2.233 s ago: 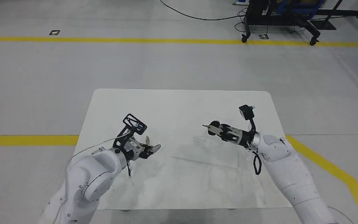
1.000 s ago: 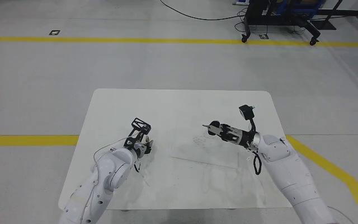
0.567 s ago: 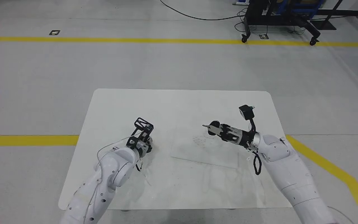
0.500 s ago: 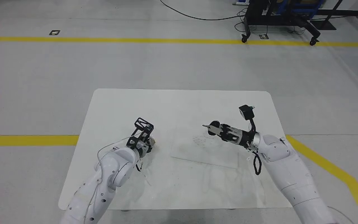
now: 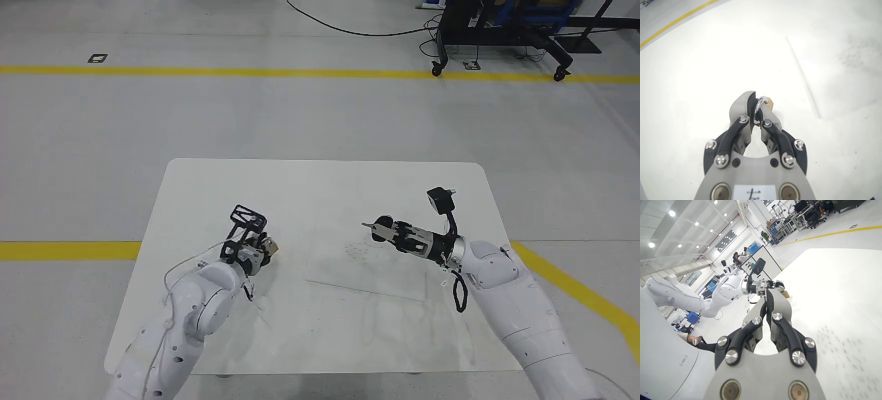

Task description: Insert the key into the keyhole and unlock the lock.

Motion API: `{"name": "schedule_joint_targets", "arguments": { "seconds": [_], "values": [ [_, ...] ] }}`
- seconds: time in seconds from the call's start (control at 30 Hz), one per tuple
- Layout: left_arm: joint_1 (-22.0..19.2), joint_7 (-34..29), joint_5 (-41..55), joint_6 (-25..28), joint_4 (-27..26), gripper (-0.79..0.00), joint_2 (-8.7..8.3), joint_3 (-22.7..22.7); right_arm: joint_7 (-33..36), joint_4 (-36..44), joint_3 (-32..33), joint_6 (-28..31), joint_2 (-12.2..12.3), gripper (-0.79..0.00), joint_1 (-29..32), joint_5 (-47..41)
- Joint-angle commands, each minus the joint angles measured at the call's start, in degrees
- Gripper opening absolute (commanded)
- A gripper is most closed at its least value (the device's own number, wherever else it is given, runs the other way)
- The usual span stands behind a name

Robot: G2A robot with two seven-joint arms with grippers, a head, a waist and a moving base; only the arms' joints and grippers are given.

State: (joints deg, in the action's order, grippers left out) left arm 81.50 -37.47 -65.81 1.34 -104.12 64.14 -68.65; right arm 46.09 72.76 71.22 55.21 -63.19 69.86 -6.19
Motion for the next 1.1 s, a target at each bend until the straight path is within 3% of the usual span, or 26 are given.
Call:
{"name": "schedule_joint_targets", "arguments": {
  "seconds": [0.0, 0.17, 0.47, 0.63, 0.73, 0.8, 1.07],
  "values": [
    [0.8, 5.9, 3.7, 0.9, -0.1, -0.785, 0.07, -1.7, 0.0, 0.0, 0.0, 0.0, 0.0, -0.785, 0.0, 0.0],
    [1.3, 16.7, 16.0, 8.1, 1.7, -0.785, 0.43, -4.1, 0.0, 0.0, 0.0, 0.0, 0.0, -0.785, 0.0, 0.0],
    [1.4, 17.0, 17.0, 7.9, 1.7, -0.785, 0.49, -4.2, 0.0, 0.0, 0.0, 0.0, 0.0, -0.785, 0.0, 0.0],
    [0.9, 19.7, 43.3, 10.6, 5.4, -0.785, 1.69, -5.3, -1.4, 0.8, -0.4, -1.3, -0.1, -0.785, 0.4, 0.2],
    [-1.3, 16.3, 59.2, 14.2, 9.6, -0.785, 2.24, -5.5, -4.4, 2.3, -2.5, -3.4, -0.7, -0.785, 0.9, 0.9],
    [-3.6, 12.4, 64.8, 14.0, 12.5, -0.785, 2.39, -5.3, -5.7, 2.8, -4.5, -4.8, -1.2, -0.785, 0.7, 1.7],
    [-5.1, 11.3, 63.1, 14.2, 13.5, -0.785, 2.34, -5.2, -6.6, 3.3, -7.1, -7.3, -1.8, -0.785, -0.5, 3.4]
  ]
}}
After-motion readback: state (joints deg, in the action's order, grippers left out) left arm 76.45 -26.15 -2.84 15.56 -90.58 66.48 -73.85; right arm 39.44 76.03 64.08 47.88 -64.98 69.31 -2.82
